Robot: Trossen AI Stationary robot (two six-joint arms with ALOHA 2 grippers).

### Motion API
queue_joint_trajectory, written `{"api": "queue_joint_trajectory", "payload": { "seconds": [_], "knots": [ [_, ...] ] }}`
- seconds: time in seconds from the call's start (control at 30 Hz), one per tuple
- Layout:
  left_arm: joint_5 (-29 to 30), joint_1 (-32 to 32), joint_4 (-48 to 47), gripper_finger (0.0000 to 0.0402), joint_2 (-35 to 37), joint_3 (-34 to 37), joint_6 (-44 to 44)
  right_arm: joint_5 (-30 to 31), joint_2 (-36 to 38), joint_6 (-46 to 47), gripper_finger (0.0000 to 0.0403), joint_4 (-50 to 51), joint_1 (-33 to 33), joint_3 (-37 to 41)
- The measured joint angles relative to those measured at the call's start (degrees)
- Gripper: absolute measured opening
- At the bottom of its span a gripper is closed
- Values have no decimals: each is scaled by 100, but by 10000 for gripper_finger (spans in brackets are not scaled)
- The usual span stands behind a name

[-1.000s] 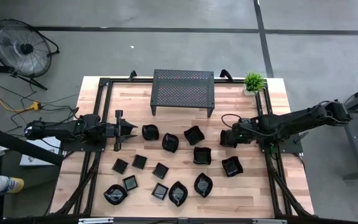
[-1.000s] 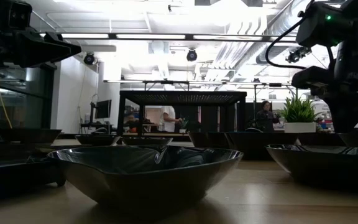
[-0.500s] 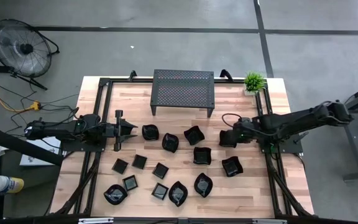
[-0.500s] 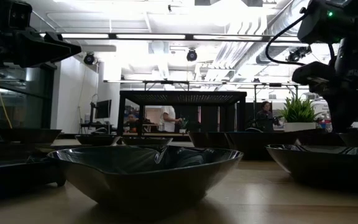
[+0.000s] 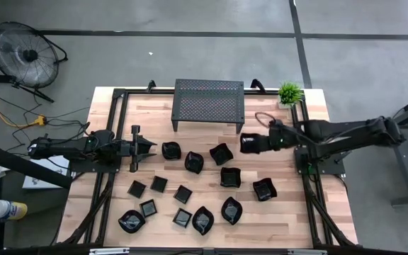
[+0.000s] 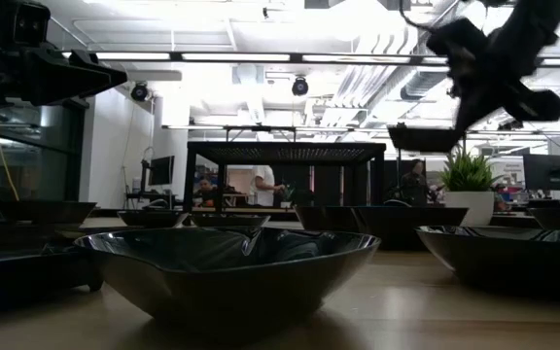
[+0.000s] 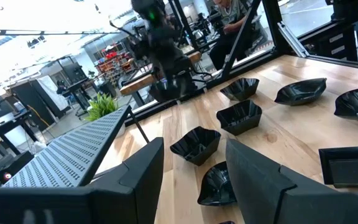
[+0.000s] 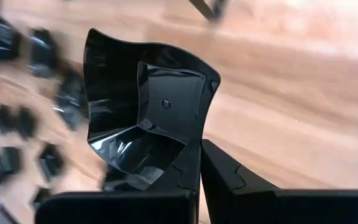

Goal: Pick & Place Mini shaped plates
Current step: Put the black distorted square plate on the shelf

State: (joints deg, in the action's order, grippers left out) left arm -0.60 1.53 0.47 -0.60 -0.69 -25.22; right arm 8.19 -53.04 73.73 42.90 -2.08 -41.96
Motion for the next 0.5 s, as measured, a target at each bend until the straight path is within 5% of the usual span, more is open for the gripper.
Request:
{"api": "queue_joint_trajectory", "payload": {
  "seconds": [0.2,0.5],
  "knots": [
    [0,-1,0,170,0,0,-1,-55,-25,-970,0,144,-780,-854],
    [0,-1,0,170,-2,0,1,-1095,-558,-2228,0,192,-2345,-1949]
  ]
}}
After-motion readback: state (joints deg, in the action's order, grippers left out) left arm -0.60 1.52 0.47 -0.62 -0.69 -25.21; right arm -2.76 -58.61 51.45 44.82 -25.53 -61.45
